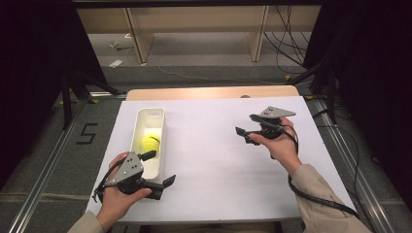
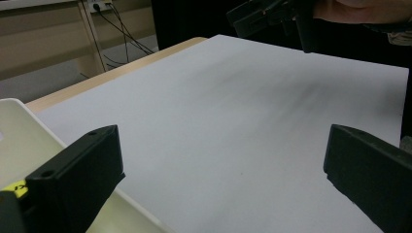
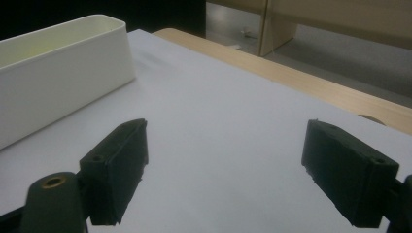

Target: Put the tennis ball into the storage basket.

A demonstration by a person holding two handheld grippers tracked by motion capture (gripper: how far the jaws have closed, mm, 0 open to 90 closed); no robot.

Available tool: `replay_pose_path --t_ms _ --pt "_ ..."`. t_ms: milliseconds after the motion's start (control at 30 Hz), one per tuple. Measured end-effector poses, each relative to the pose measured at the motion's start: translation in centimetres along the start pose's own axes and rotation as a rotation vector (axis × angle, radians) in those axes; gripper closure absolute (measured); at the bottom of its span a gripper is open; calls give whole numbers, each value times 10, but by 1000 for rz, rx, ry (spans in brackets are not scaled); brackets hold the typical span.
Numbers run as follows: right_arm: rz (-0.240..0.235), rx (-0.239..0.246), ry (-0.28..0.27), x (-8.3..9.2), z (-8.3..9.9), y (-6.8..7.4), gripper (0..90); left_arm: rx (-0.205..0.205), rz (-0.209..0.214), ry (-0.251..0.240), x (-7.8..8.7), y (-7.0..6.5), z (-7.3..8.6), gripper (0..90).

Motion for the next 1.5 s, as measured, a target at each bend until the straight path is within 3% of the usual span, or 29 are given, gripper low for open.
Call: replay_pose_path --t_ms 1500 --pt "29 -11 10 50 21 -4 178 -3 0 2 0 1 0 3"
Point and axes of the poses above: each handheld gripper's, and its own axes: x roughly backward along the jaws, z roughly out of its underside, y roughly to its left, the point moved 1 cm from there along -x, roughly forward along the jaws, and after that the axes turned 14 degrees about -y, right-handed, at the moved point
